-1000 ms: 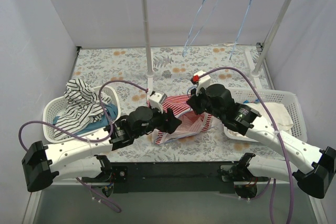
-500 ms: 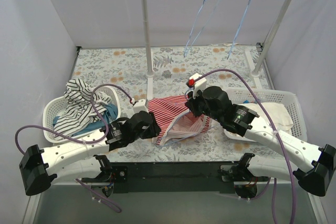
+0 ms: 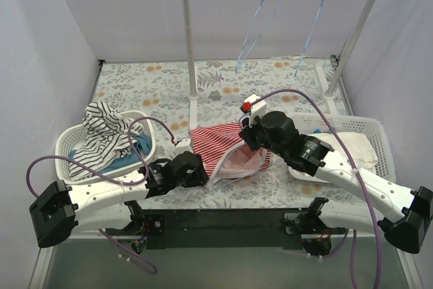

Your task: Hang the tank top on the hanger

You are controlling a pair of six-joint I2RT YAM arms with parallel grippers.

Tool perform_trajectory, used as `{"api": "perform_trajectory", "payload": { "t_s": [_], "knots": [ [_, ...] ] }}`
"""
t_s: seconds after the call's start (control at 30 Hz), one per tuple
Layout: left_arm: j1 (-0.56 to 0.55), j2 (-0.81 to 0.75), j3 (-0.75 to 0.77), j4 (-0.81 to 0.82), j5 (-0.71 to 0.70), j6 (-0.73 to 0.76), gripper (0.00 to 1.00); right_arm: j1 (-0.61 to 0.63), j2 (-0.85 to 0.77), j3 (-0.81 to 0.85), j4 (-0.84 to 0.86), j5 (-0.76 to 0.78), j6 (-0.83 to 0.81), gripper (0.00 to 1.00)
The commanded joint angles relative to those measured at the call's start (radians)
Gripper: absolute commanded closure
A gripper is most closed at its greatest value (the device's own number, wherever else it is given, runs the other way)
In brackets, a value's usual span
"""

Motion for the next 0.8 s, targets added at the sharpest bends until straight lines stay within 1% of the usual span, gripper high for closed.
{"api": "perform_trajectory", "payload": {
  "t_s": [0.0,0.17,0.2,0.23,0.27,0.3,0.37,0.5,0.63,0.77],
  "knots": [
    [0.004,0.029,-0.02,0.12,0.003,0.047,0.55,0.007,-0.028,0.013,0.023,0.023,-0.006,0.99],
    [0.005,0.058,-0.05,0.175,-0.02,0.074,0.56,0.007,-0.035,0.018,0.025,0.029,-0.003,0.99],
    [0.005,0.059,-0.052,0.174,-0.026,0.077,0.64,0.007,-0.038,0.016,0.023,0.037,-0.005,0.99],
    [0.005,0.056,-0.053,0.179,-0.023,0.084,0.68,0.007,-0.039,0.018,0.025,0.043,-0.005,0.99],
    [0.004,0.052,-0.058,0.189,-0.015,0.086,0.75,0.007,-0.045,0.016,0.025,0.049,-0.002,0.99],
    [0.004,0.043,-0.058,0.194,0.003,0.093,0.89,0.007,-0.047,0.016,0.025,0.066,0.0,0.99],
    [0.005,0.006,-0.061,0.194,0.012,0.1,0.99,0.007,-0.051,0.016,0.025,0.093,0.007,0.99],
    [0.014,-0.085,-0.072,0.177,0.034,0.097,1.0,0.007,-0.053,0.015,0.025,0.191,0.026,0.99],
    [0.049,-0.175,-0.081,0.166,0.115,0.075,1.0,0.007,-0.05,0.015,0.028,0.294,0.055,0.99],
    [0.079,-0.255,-0.084,0.153,0.152,0.057,1.0,0.007,-0.051,0.018,0.04,0.371,0.086,0.99]
  ]
}}
